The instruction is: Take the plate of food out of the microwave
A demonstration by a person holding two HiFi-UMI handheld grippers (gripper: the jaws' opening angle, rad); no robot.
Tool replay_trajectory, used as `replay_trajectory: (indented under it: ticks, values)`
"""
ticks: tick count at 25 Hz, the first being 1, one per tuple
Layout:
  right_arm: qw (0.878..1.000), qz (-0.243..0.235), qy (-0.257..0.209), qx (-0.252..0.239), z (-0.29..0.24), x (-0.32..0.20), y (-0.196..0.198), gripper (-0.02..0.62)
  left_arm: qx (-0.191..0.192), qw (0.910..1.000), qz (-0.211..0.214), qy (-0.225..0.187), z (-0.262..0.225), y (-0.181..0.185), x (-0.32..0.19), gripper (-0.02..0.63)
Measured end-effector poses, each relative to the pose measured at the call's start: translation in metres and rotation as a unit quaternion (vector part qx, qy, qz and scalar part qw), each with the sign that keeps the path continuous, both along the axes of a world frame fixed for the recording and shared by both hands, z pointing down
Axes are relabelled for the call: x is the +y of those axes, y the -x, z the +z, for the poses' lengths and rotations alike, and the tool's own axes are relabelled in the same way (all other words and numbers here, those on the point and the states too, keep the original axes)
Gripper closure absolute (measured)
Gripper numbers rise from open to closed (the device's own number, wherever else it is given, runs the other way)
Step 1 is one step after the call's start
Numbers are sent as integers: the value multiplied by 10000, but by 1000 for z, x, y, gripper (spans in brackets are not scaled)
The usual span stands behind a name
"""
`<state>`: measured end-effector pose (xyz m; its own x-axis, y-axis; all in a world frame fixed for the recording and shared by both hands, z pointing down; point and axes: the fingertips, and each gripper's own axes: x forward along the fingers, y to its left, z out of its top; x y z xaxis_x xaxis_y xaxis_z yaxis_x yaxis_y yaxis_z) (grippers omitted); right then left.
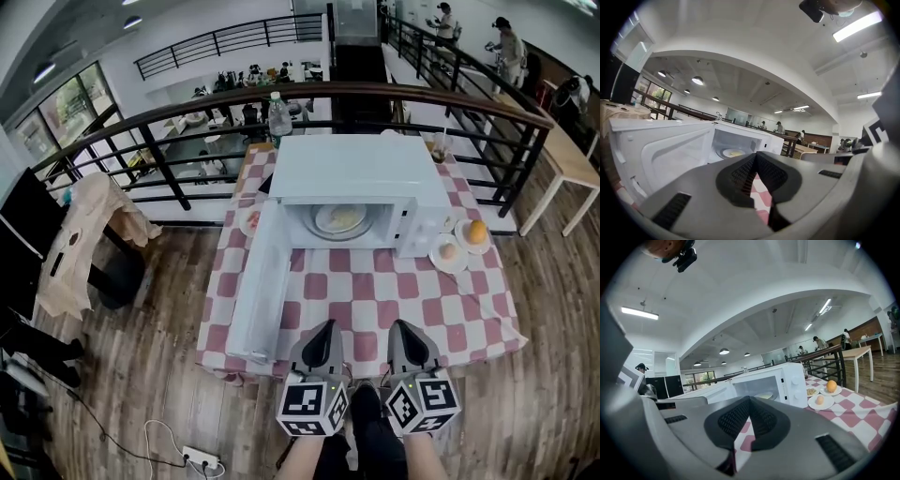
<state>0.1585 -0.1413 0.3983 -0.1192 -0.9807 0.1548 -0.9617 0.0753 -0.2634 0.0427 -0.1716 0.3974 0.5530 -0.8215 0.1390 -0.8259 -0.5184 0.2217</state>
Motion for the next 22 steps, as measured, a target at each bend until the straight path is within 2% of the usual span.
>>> replay_trajectory:
  ticks: [14,22]
  values:
    - [9975,-692,81,-96,2,-111,-26,597,-23,9973,-720,163,6,-23,-95,581]
    - [9949,-963,194,-221,14,-156,-45,597,-49,9948,-964,311,16,-44,-135,581]
